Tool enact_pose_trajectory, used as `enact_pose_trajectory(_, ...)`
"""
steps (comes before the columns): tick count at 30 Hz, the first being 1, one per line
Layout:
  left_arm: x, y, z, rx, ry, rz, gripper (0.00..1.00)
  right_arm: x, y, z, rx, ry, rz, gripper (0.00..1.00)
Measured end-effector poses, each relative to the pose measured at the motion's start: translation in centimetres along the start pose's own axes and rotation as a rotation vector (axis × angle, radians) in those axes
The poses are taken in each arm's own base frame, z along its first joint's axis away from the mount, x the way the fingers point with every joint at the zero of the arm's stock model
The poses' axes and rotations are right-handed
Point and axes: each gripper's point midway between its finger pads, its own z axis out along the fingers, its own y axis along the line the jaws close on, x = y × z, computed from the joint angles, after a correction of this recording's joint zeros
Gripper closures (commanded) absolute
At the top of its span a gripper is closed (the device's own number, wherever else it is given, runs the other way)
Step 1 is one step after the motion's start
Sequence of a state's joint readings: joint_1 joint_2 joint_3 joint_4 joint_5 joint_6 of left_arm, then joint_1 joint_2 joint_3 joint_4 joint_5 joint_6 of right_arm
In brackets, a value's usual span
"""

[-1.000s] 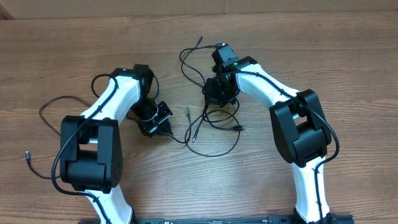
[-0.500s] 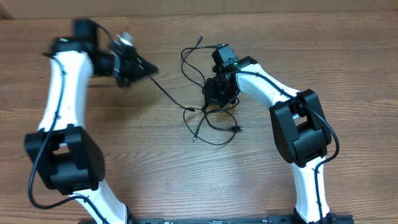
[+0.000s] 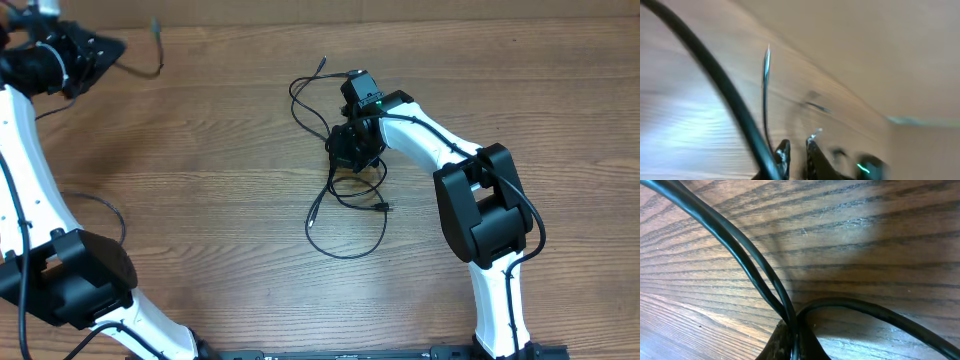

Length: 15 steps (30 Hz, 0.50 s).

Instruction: Untangle cables

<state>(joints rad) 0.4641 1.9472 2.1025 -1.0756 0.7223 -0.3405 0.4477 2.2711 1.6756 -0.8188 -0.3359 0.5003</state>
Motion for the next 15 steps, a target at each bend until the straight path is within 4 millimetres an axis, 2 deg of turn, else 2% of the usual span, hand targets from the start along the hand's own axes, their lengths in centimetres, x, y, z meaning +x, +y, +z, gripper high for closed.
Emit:
enact_pose_trajectory(3,-1.0,3.2,-0.3,-0.181,-0.060,-0.005,0.85,0.0,0.0,0.0,0.000,0.000,0.000,0.95)
enact_pose_trajectory(7,-0.8,6.5,0.5,-0.328,-0.047,-0.011,0.89,0.0,0.0,0.0,-0.001,-0.001,-0.001,0.95)
enact_pose_trajectory(13,-0.7,11.4,4.5,-0.416,0.009,-0.040,0.93,0.0,0.0,0.0,-0.001,-0.001,0.000,0.95)
enact_pose_trajectory(15,-1.1,12.6,5.6,-0.425,0.004,-0.040,0.91,0.0,0.0,0.0,0.000,0.000,0.000,0.95)
